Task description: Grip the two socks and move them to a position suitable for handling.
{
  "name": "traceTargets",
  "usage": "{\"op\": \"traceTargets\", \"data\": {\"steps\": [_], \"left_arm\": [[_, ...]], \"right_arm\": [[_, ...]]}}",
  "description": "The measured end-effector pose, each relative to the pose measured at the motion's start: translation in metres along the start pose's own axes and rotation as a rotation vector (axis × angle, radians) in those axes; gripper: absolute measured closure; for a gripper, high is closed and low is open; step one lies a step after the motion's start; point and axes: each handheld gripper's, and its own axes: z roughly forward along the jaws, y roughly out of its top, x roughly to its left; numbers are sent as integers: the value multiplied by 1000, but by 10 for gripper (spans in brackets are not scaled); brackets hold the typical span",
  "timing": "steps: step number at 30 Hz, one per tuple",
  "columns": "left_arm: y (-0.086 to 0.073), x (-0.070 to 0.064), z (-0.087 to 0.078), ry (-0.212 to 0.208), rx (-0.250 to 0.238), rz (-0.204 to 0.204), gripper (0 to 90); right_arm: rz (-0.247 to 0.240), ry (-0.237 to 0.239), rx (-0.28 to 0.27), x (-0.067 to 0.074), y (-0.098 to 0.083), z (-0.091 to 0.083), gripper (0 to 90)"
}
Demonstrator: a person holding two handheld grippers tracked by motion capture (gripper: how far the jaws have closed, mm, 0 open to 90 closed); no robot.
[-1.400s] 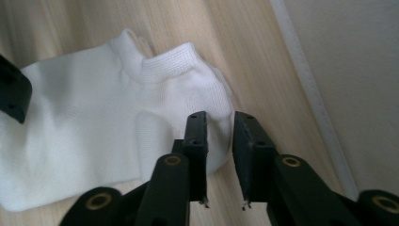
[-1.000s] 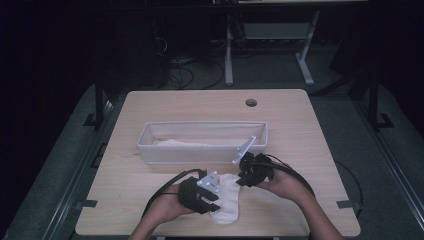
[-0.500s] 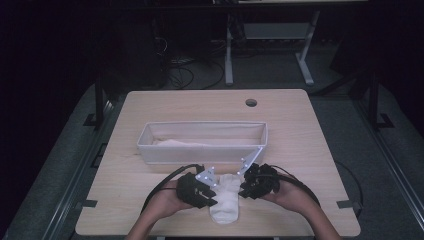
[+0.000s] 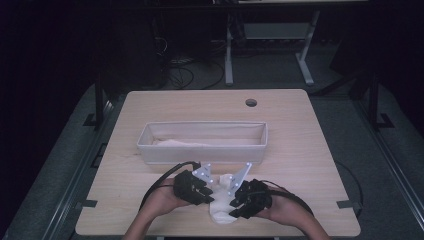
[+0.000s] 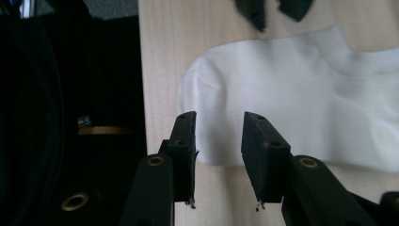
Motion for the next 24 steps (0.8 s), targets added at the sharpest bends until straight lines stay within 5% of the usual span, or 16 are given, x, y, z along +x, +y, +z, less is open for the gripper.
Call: {"op": "traceTargets", "data": {"steps": [9,24], "left_arm": [[-6,2,-8,9,-14,-16,706],[-12,5,-17,19,-21,-25,702]], "right_arm": [[-74,13,15,10,9,18,617],[-127,-22,36,12,10,34,573]]}}
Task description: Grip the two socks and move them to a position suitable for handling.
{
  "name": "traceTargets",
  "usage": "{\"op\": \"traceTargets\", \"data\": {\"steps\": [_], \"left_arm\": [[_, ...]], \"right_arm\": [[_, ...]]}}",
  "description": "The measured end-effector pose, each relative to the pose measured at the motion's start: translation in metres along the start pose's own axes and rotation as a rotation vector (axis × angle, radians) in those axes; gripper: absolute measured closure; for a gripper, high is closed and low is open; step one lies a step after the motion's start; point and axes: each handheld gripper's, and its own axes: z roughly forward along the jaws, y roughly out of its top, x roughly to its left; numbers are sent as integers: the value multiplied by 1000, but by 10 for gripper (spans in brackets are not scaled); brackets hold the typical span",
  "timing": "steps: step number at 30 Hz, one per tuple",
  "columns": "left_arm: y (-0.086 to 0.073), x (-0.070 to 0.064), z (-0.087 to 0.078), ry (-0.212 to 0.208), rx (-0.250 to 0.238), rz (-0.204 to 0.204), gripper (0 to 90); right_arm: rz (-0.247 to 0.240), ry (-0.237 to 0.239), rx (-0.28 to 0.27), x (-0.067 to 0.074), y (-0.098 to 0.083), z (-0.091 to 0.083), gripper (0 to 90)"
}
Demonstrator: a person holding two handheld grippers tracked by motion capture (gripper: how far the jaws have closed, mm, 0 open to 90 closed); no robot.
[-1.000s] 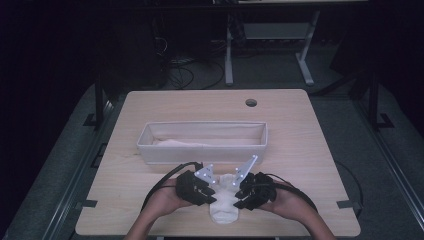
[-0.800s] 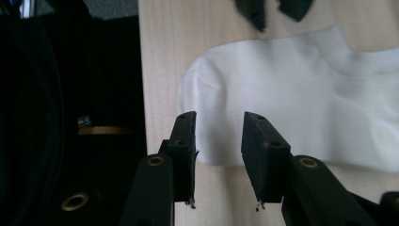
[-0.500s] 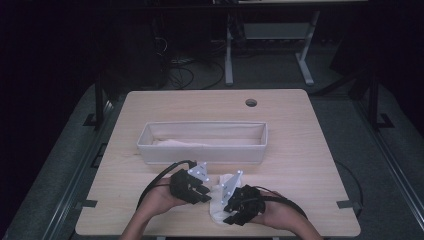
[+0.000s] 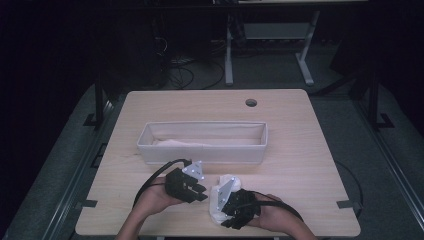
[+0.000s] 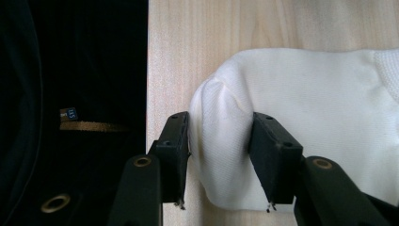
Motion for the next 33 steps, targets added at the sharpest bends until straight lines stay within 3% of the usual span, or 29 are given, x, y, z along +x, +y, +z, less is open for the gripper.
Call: {"op": "traceTargets", "data": {"steps": [9,15,19,25,29,33], "left_arm": [[-1,1,-1,0,-7,-11,700],[-2,1,1,3,-11,-13,701],[0,1,2,2,-13,-15,700],[1,0,4,-4,-16,-14,701],[1,0,7,-9,-20,-17,701],[2,0,10,-14,-14,-7,704]], "right_arm": [[-15,-33,3,5,0,2,558],[-51,-99,-11,11,-3,4,622],[-40,-120,-12,9,-3,3,716],[-38,-96,1,3,0,2,775],[-7,-60,4,-1,0,1,783],[-8,-53,8,-1,1,0,784]]}}
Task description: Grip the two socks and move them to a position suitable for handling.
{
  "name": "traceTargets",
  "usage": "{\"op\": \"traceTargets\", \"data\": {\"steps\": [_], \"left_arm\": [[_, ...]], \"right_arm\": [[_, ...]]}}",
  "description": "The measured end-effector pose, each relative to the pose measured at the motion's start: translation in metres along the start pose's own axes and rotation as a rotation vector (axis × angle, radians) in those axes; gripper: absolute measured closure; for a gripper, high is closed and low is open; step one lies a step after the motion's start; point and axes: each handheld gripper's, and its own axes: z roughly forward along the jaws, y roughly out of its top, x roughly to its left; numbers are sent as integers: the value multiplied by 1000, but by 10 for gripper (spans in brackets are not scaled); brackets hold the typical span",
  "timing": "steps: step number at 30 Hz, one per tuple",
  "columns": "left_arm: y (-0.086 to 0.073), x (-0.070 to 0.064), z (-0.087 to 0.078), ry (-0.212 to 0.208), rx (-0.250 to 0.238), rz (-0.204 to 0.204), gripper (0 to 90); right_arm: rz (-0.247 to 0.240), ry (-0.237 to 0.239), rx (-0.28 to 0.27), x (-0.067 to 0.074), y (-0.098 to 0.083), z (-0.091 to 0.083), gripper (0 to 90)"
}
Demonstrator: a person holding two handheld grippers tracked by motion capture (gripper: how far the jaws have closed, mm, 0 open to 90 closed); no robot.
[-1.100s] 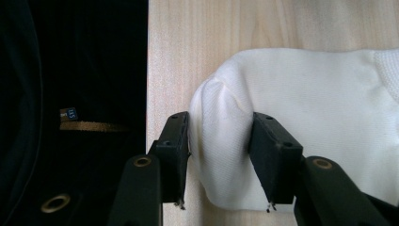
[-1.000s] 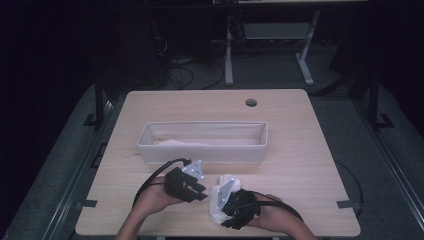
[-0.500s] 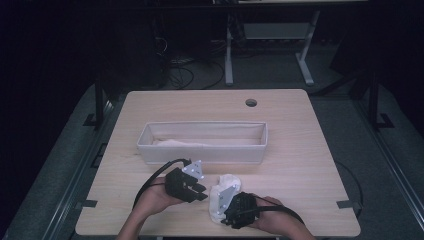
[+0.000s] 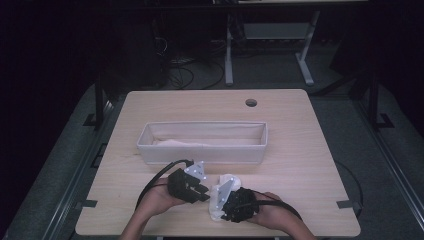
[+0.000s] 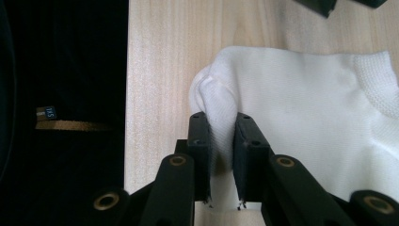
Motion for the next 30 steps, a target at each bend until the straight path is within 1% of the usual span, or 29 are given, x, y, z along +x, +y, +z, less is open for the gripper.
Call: {"op": "traceTargets", "data": {"steps": [3,5,8,12,15,20,23,30], "left_arm": [[1,0,0,-2,-2,-5,704],[2,0,-1,2,-2,1,704],[4,0,-3,5,0,2,704],[5,0,-2,-2,-3,4,703],[5,1,-3,1,-5,7,703],[4,1,-3,3,-4,0,695],[3,2,-3,3,-5,0,695],[5,1,-2,0,-1,5,695]], "right_arm": [[-2,4,-1,1,0,-1,783],[2,16,-4,0,0,-2,784],[7,20,-7,0,0,-2,783],[12,34,-14,-1,0,-3,783],[18,36,-17,0,-1,-4,783],[28,46,-18,0,-2,-6,784],[20,52,-30,0,-2,-7,784],[27,55,-40,3,-1,-13,784]]}}
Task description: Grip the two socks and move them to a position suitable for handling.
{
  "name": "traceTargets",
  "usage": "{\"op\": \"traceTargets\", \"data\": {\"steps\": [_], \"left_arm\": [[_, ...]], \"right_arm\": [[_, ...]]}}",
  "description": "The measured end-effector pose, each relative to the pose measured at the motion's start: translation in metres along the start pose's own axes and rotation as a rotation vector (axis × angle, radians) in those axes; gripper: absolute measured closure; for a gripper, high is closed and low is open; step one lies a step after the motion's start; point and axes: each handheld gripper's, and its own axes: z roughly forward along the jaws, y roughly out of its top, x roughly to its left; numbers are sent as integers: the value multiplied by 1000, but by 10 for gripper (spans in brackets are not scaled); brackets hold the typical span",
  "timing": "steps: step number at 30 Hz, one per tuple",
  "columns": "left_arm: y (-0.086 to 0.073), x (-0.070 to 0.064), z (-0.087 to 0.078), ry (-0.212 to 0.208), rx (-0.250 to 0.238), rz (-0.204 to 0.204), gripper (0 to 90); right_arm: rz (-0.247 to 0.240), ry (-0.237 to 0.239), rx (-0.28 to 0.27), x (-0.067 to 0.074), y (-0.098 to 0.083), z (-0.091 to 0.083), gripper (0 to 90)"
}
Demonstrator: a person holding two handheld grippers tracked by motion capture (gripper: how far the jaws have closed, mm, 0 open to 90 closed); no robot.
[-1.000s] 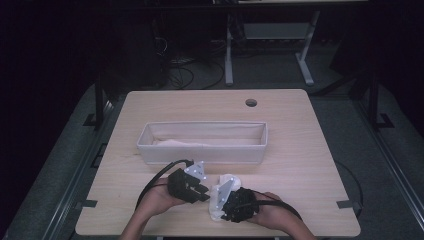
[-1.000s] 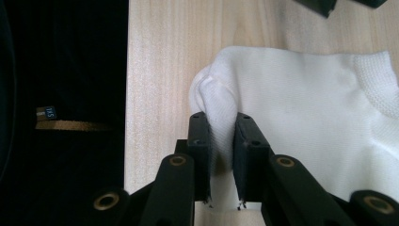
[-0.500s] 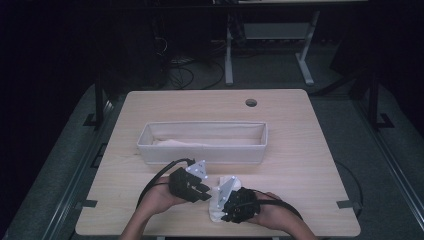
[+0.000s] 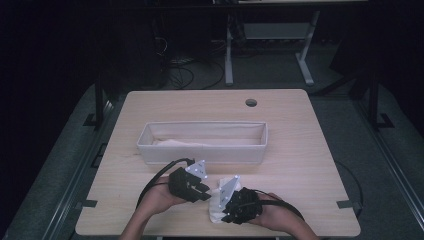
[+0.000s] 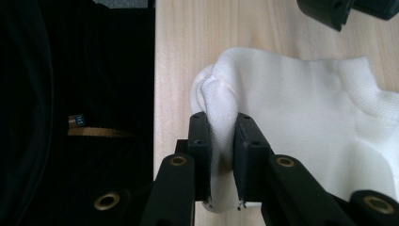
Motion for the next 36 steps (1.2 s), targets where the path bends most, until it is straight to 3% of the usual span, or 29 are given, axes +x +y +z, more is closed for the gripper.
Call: {"op": "traceTargets", "data": {"steps": [14,23,36], "left_arm": [[11,-9,7,-21,22,36,706],[19,-15,25,-66,56,72,833],[17,-15,46,-113,95,62,859]], "right_arm": [[-10,6,-1,7,3,-11,785],[-23,2,-13,12,5,-17,785],[-30,-3,-33,14,3,-20,785]]}}
